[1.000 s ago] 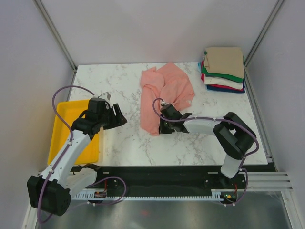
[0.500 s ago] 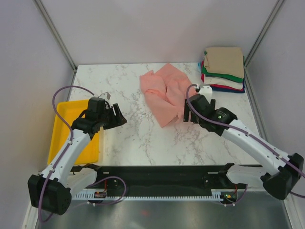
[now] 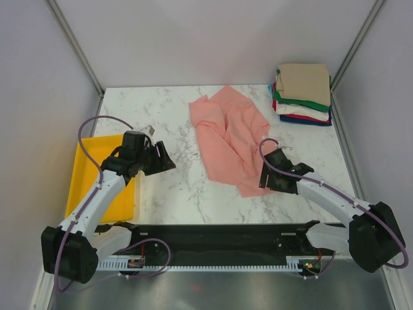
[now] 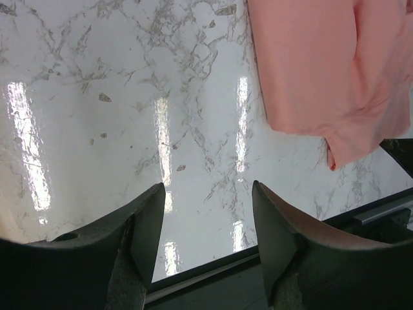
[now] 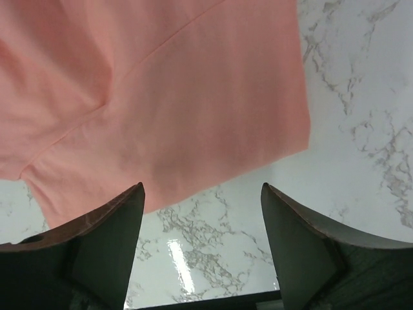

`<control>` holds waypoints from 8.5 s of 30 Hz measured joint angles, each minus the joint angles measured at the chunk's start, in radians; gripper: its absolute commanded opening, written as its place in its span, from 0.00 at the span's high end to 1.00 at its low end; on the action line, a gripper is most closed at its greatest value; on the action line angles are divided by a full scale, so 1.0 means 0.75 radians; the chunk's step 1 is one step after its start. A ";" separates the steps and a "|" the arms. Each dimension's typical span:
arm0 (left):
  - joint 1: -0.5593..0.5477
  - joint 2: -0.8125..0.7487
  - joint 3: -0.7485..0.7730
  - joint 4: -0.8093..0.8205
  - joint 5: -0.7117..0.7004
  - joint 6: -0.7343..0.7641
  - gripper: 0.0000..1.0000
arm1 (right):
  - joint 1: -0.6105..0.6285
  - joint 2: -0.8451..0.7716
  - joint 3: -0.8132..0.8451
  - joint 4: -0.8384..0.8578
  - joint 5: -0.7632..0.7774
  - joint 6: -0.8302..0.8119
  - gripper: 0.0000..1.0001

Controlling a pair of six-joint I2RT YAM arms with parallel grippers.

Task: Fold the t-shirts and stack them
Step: Flatten the tshirt out

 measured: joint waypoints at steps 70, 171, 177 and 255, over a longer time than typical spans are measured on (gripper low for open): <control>-0.032 0.037 0.192 -0.091 -0.400 0.178 0.40 | -0.199 1.098 1.210 0.004 -0.208 -0.290 0.16; -0.290 1.810 1.670 -0.048 -0.363 0.039 0.98 | -0.037 -0.219 0.090 0.063 -0.009 -0.199 1.00; -0.298 1.789 1.672 -0.074 -0.456 0.075 0.98 | -0.037 -0.205 0.089 0.067 -0.002 -0.201 1.00; 0.072 1.238 1.291 -0.334 -0.524 0.137 0.53 | -0.289 0.730 1.199 0.160 -0.066 -0.563 0.02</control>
